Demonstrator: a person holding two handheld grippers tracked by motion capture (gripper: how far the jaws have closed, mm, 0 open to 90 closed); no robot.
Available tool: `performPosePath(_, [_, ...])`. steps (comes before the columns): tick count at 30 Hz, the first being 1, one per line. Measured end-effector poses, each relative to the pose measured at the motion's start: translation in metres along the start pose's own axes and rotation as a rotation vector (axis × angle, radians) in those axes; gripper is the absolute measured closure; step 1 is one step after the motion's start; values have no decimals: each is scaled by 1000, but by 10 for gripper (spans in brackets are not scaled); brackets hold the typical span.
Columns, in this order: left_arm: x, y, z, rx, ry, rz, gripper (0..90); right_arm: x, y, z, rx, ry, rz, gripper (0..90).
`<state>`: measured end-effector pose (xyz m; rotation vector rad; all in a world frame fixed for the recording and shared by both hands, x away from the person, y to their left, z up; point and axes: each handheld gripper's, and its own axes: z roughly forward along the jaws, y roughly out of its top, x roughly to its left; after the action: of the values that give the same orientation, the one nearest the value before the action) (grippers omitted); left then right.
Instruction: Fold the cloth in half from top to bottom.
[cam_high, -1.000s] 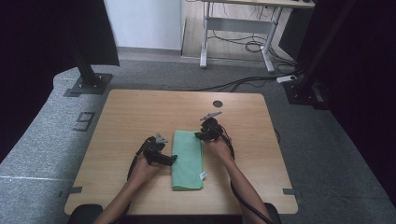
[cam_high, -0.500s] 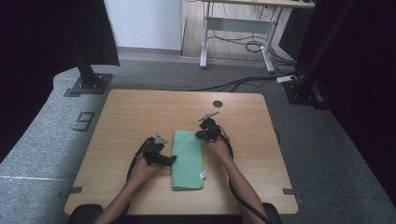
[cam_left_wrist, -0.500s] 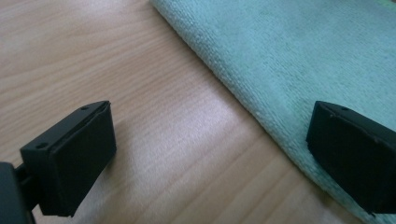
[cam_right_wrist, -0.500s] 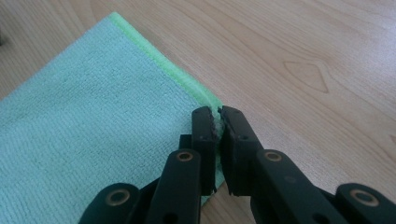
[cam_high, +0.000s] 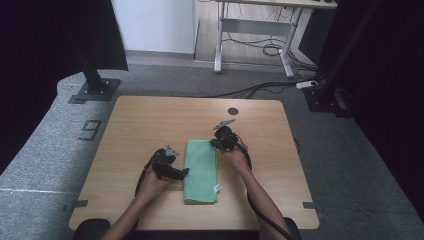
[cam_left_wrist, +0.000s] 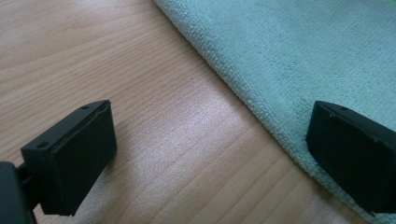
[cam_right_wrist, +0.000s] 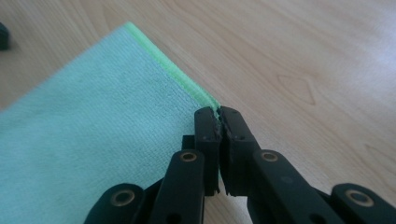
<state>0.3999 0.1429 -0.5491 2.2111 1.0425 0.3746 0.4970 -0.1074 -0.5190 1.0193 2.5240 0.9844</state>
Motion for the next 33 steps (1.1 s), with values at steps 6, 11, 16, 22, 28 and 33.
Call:
performPosePath(6, [-1, 0, 0, 0, 5, -5, 16, 8, 7, -25, -54, 17, -36, 859])
performPosePath(11, [-1, 0, 0, 2, 9, -6, 16, 17, 9, -47, -94, 43, -62, 859])
performPosePath(16, [-1, 0, 0, 2, 11, -8, 15, 30, 6, -69, -125, 70, -95, 859])
performPosePath(22, [-1, 0, 0, 2, 12, -9, 15, 45, -5, -88, -157, 110, -120, 859])
performPosePath(28, [-1, 0, 0, 1, 13, -11, 14, 58, -20, -101, -171, 148, -130, 859])
performPosePath(33, [-1, 0, 0, 2, 13, -12, 13, 67, -31, -110, -164, 167, -143, 860])
